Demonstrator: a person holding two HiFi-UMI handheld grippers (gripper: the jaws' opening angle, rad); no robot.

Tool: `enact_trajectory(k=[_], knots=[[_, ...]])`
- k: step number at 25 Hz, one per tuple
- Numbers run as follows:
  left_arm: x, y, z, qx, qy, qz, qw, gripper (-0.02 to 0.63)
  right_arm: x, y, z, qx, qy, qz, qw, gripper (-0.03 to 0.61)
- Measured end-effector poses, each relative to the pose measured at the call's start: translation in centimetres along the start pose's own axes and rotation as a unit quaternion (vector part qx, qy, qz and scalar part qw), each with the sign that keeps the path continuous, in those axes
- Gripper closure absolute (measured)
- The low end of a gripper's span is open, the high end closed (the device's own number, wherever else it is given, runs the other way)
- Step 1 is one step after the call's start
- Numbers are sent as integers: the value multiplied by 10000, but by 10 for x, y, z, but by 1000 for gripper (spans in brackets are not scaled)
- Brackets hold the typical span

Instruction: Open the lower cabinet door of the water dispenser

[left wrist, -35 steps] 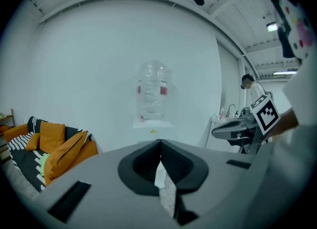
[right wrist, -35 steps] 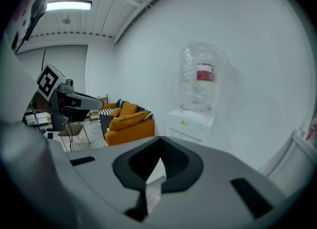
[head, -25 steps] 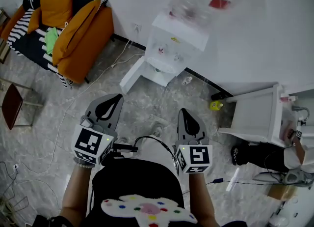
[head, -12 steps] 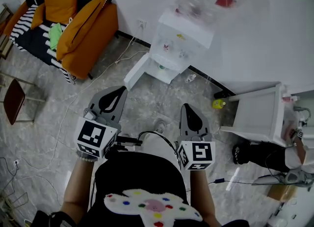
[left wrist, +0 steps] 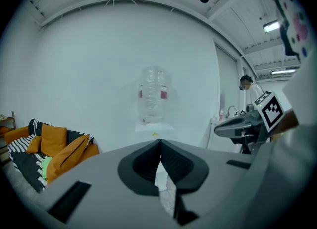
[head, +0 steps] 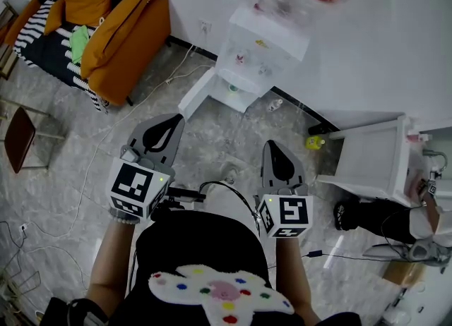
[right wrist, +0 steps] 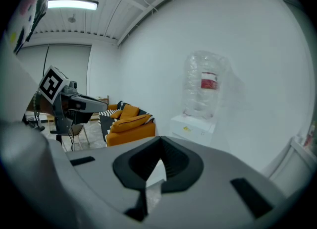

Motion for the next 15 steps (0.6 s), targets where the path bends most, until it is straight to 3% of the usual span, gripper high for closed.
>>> enact_trajectory(k=[15], knots=[[8, -7, 2, 102, 84, -37, 9999, 601, 4, 0, -5, 31, 97, 10, 9999, 575]])
Point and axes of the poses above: the fingertips, and each gripper's own axes: z forward along the fingers, y to its left, x out of its underside, the point moved 1 cm from there along -z, backward along the fingers, and after that the axes turned 1 degree about -z, right-handed, at the moved point
